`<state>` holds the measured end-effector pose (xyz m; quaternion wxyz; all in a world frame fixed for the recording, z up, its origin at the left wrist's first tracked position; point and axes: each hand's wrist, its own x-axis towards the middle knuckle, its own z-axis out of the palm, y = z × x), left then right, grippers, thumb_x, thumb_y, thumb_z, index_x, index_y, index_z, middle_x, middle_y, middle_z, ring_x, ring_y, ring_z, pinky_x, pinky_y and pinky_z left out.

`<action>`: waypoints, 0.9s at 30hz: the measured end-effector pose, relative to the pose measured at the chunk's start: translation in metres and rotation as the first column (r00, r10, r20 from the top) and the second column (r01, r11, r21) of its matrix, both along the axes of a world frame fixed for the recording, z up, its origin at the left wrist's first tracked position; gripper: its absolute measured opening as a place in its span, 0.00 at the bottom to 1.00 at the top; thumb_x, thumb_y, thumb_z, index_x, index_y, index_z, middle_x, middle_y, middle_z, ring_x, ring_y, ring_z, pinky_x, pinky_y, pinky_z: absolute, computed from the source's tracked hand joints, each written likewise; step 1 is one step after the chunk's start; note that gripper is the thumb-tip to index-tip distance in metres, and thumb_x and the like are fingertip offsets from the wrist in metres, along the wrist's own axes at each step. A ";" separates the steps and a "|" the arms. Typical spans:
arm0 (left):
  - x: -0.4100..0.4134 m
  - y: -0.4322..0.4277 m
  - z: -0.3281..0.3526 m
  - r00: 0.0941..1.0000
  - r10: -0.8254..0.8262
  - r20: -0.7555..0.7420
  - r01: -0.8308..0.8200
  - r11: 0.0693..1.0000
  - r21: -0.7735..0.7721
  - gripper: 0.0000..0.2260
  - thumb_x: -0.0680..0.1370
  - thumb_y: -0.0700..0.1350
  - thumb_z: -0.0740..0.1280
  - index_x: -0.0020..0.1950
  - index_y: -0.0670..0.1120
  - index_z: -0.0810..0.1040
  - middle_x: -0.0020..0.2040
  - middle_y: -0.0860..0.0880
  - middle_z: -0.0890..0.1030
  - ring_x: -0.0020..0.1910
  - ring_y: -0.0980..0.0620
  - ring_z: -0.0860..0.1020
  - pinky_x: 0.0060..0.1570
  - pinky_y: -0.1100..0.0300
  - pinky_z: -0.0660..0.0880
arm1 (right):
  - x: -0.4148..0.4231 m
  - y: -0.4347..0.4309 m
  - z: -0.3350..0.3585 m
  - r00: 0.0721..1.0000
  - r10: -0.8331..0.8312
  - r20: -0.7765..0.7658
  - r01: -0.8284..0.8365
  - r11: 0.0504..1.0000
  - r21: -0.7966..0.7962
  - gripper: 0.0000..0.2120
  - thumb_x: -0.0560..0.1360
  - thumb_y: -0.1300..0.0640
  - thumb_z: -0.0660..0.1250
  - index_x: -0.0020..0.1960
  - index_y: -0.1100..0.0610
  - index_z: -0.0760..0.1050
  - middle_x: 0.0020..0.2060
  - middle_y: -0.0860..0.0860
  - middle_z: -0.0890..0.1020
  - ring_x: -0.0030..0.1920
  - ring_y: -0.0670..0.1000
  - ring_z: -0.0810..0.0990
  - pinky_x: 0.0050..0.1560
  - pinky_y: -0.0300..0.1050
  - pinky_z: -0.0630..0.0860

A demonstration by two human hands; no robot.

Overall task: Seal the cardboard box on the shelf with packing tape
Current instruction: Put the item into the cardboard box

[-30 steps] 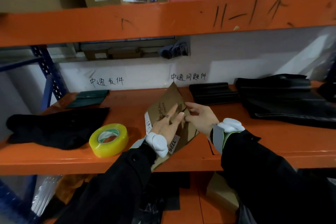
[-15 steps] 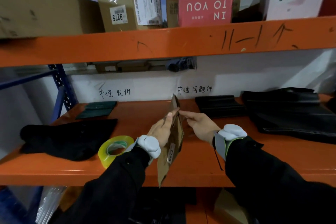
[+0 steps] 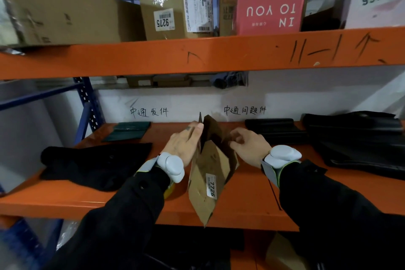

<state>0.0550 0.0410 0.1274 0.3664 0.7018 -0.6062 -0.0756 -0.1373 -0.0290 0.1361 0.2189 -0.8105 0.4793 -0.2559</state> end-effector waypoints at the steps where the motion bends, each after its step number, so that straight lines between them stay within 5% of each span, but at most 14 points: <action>1: 0.004 0.002 0.000 1.000 0.006 0.018 -0.006 1.000 0.001 0.24 0.85 0.56 0.47 0.70 0.43 0.71 0.65 0.41 0.77 0.64 0.38 0.74 0.56 0.50 0.67 | 0.003 -0.001 0.000 0.999 -0.019 0.031 0.018 1.000 0.010 0.13 0.77 0.52 0.64 0.60 0.46 0.76 0.54 0.47 0.82 0.44 0.53 0.82 0.42 0.39 0.77; 5: 0.017 0.002 -0.007 0.996 0.015 0.090 -0.016 1.000 0.002 0.29 0.79 0.66 0.42 0.66 0.50 0.70 0.60 0.44 0.78 0.58 0.35 0.74 0.50 0.55 0.63 | 0.011 -0.001 0.004 0.993 -0.098 0.070 0.101 0.994 -0.040 0.15 0.75 0.58 0.65 0.59 0.47 0.80 0.51 0.50 0.85 0.51 0.53 0.82 0.43 0.36 0.74; 9: 0.015 0.006 -0.001 0.999 0.022 -0.050 -0.022 1.000 -0.002 0.21 0.83 0.62 0.51 0.56 0.49 0.75 0.52 0.43 0.81 0.52 0.40 0.76 0.51 0.56 0.64 | 0.016 -0.003 0.019 0.992 -0.116 0.059 0.122 0.986 -0.117 0.17 0.74 0.57 0.67 0.62 0.49 0.79 0.50 0.53 0.85 0.53 0.56 0.82 0.50 0.43 0.79; 13: 0.016 0.002 -0.008 0.999 -0.039 0.009 0.039 0.998 -0.045 0.15 0.84 0.58 0.53 0.48 0.50 0.72 0.47 0.49 0.77 0.50 0.45 0.75 0.49 0.59 0.63 | 0.010 -0.009 0.027 0.994 -0.039 -0.103 0.030 0.996 -0.083 0.20 0.75 0.55 0.65 0.66 0.47 0.76 0.51 0.52 0.85 0.55 0.55 0.82 0.54 0.41 0.78; 19: 0.014 0.000 -0.005 0.997 -0.063 0.033 0.065 0.996 -0.054 0.17 0.83 0.57 0.55 0.42 0.46 0.71 0.41 0.52 0.74 0.42 0.50 0.72 0.47 0.59 0.63 | 0.015 -0.013 0.027 0.994 -0.041 -0.098 0.033 0.996 -0.085 0.13 0.75 0.60 0.62 0.46 0.45 0.82 0.49 0.50 0.85 0.50 0.54 0.82 0.48 0.35 0.73; 23: 0.017 0.000 -0.005 0.994 -0.085 0.073 0.088 0.995 -0.048 0.16 0.83 0.55 0.57 0.41 0.45 0.69 0.39 0.53 0.72 0.39 0.54 0.71 0.43 0.59 0.61 | 0.016 -0.014 0.022 0.997 -0.078 -0.008 0.077 0.994 -0.076 0.13 0.77 0.59 0.63 0.52 0.50 0.85 0.53 0.49 0.85 0.52 0.53 0.81 0.48 0.34 0.71; 27: 0.018 0.000 -0.001 0.984 -0.139 0.110 0.143 0.989 -0.024 0.14 0.82 0.53 0.60 0.40 0.48 0.70 0.40 0.53 0.73 0.40 0.56 0.72 0.42 0.60 0.61 | 0.014 -0.016 0.017 0.999 -0.020 0.045 0.018 0.999 0.041 0.14 0.79 0.54 0.63 0.60 0.45 0.81 0.59 0.48 0.82 0.57 0.52 0.79 0.51 0.35 0.70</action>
